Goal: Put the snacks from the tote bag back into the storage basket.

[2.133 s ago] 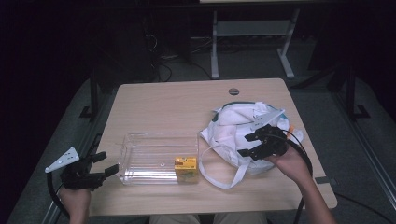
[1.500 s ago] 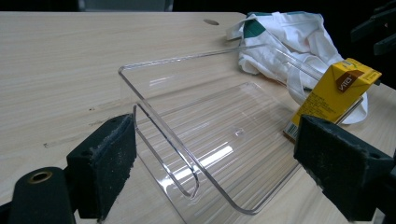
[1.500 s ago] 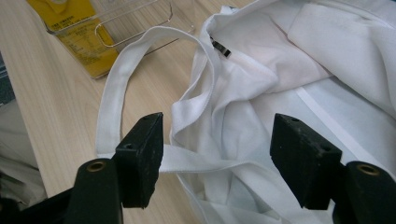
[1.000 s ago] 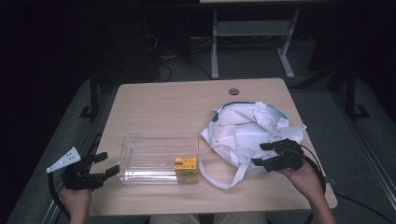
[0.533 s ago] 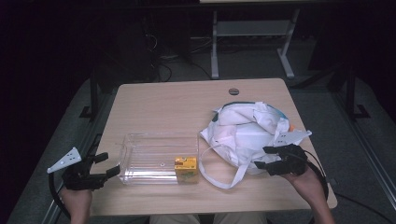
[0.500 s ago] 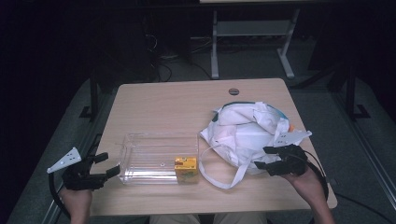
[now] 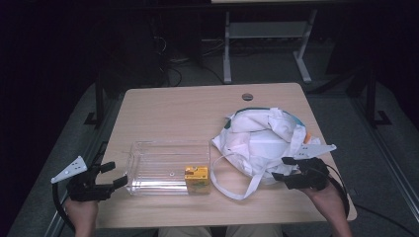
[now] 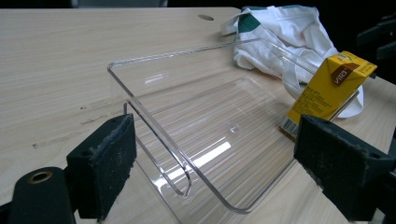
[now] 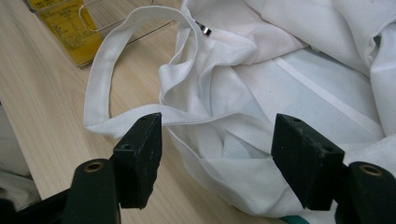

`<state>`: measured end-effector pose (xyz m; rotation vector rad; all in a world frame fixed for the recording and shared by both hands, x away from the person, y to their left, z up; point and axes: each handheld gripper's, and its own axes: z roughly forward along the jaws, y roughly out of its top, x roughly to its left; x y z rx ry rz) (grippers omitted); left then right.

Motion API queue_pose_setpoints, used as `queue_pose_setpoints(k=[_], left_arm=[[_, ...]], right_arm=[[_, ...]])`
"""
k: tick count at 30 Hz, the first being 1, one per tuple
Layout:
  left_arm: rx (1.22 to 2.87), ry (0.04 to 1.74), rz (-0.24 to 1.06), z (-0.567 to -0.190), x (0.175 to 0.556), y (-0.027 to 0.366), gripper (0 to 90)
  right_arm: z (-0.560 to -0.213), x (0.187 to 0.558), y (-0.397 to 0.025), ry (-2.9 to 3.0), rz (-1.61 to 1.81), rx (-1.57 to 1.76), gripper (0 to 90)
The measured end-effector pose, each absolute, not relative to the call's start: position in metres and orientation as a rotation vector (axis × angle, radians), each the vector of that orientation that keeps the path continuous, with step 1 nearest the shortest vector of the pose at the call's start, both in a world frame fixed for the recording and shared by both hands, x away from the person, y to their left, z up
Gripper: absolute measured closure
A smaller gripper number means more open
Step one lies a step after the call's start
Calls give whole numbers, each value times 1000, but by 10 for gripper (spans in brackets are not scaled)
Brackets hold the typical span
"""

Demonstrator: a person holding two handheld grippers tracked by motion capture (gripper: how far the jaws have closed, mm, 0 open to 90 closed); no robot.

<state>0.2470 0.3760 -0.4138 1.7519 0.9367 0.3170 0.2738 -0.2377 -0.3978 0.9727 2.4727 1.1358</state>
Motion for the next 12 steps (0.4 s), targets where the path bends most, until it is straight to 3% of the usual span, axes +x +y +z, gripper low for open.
queue_pose_setpoints(k=[12], left_arm=[[1762, 934, 315, -414, 249, 375, 128]], right_arm=[[-411, 265, -244, 2404, 1176, 1014, 311]])
